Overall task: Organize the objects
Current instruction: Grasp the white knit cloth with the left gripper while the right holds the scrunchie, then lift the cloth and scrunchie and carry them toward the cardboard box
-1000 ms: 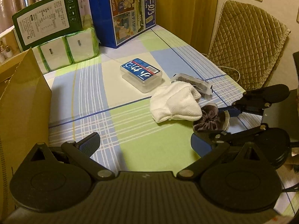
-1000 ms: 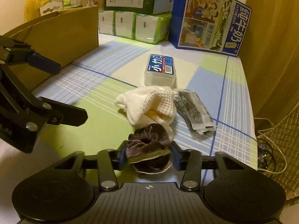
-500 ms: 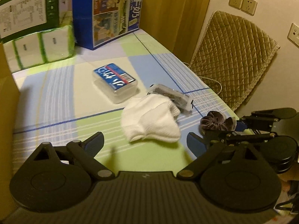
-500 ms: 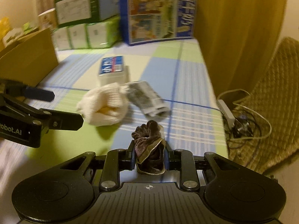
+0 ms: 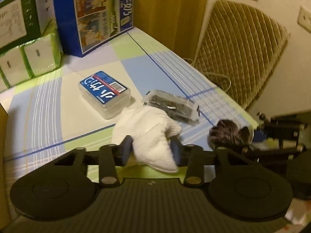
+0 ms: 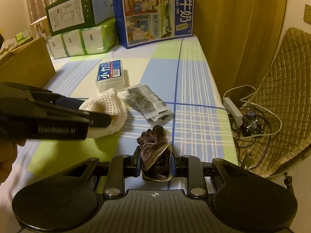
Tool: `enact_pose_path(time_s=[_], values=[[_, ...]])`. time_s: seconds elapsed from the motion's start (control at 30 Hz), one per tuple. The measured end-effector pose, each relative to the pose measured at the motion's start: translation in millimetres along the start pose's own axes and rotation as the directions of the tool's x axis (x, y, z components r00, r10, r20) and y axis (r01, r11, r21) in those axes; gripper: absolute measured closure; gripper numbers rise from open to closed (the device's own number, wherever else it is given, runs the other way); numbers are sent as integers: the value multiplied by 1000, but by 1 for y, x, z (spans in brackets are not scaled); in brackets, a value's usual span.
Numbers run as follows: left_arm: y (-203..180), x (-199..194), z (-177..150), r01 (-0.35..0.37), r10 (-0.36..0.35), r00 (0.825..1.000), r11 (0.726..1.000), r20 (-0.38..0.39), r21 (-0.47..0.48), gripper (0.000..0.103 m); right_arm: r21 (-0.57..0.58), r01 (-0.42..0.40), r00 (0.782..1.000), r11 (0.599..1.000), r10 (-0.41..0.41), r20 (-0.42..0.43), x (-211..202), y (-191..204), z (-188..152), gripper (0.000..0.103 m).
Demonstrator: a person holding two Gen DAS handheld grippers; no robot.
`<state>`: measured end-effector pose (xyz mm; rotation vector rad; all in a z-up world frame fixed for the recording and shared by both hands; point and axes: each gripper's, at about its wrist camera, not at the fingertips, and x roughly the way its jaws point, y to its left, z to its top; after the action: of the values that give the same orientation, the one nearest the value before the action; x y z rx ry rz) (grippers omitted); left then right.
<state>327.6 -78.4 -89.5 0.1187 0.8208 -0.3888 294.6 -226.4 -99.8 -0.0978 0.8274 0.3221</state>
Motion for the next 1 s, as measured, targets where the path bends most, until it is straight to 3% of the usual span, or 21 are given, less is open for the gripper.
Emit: enact_pose_path(time_s=[0.3, 0.67, 1.0], values=[[5, -35, -15, 3, -4, 999, 1000, -54, -28, 82, 54, -19, 1000, 998, 18, 10, -24, 12, 0, 81], [-8, -106, -37, -23, 24, 997, 1000, -72, 16, 82, 101, -20, 999, 995, 23, -25, -72, 39, -9, 81], [-7, -181, -52, -21, 19, 999, 999, -40, -49, 82, 146, -19, 1000, 989, 19, 2, -134, 71, -14, 81]])
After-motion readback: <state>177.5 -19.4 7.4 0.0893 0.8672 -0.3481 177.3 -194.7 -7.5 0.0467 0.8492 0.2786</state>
